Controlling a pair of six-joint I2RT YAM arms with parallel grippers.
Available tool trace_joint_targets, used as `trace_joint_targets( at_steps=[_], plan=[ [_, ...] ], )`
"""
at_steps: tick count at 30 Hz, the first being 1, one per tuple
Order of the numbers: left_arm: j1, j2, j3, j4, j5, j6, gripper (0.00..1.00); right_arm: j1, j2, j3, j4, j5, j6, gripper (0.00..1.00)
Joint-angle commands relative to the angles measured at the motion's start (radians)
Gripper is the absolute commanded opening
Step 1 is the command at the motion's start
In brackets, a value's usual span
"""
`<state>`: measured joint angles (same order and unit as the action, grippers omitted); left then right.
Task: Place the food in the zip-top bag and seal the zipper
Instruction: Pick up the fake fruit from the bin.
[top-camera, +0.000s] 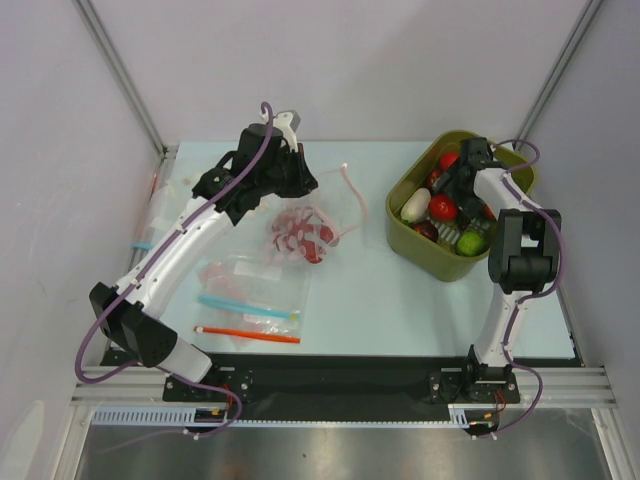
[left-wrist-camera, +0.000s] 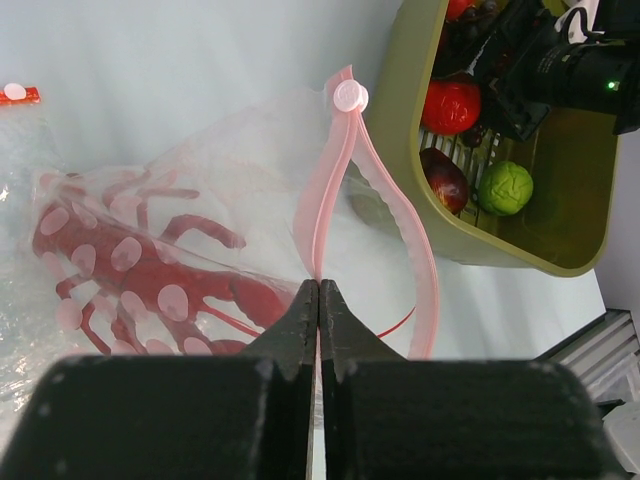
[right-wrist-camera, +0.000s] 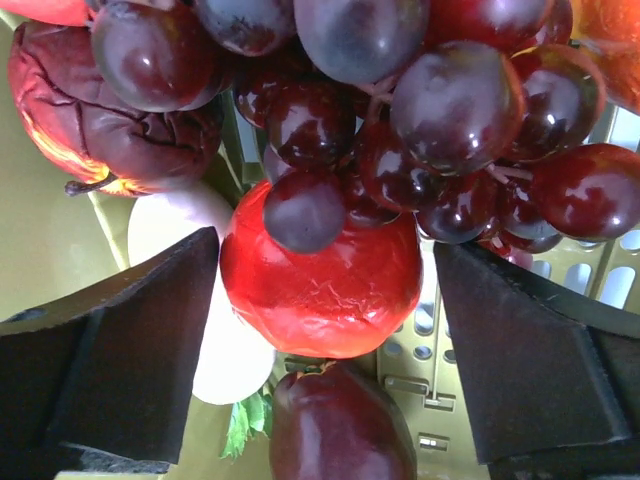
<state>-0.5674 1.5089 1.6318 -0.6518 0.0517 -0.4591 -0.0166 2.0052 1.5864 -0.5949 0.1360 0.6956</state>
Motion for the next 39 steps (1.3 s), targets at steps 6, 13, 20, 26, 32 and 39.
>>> trace_joint_targets(
  at_steps=[6, 13, 20, 26, 32, 39],
  plan=[
    [0.003, -0.052, -0.006, 0.076, -0.003, 0.019, 0.0, -0.005, 0.003, 0.043, 0.046, 0.007, -0.01, 0.65],
    [0.003, -0.053, -0.004, 0.07, 0.03, 0.017, 0.0, -0.006, -0.094, 0.038, 0.031, -0.058, -0.028, 0.37],
    [0.001, -0.055, 0.014, 0.038, 0.034, -0.001, 0.0, 0.014, -0.319, 0.0, 0.029, -0.067, -0.126, 0.34],
    [0.0, -0.067, 0.016, 0.034, 0.048, -0.029, 0.0, 0.11, -0.517, -0.04, 0.069, -0.246, -0.229, 0.23],
    [-0.008, -0.076, 0.023, 0.029, 0.054, -0.065, 0.0, 0.312, -0.661, -0.077, 0.155, -0.389, -0.375, 0.21],
    [-0.028, -0.066, 0.086, 0.029, 0.076, -0.119, 0.0, 0.421, -0.749, -0.135, 0.239, -0.463, -0.358, 0.21]
  ],
)
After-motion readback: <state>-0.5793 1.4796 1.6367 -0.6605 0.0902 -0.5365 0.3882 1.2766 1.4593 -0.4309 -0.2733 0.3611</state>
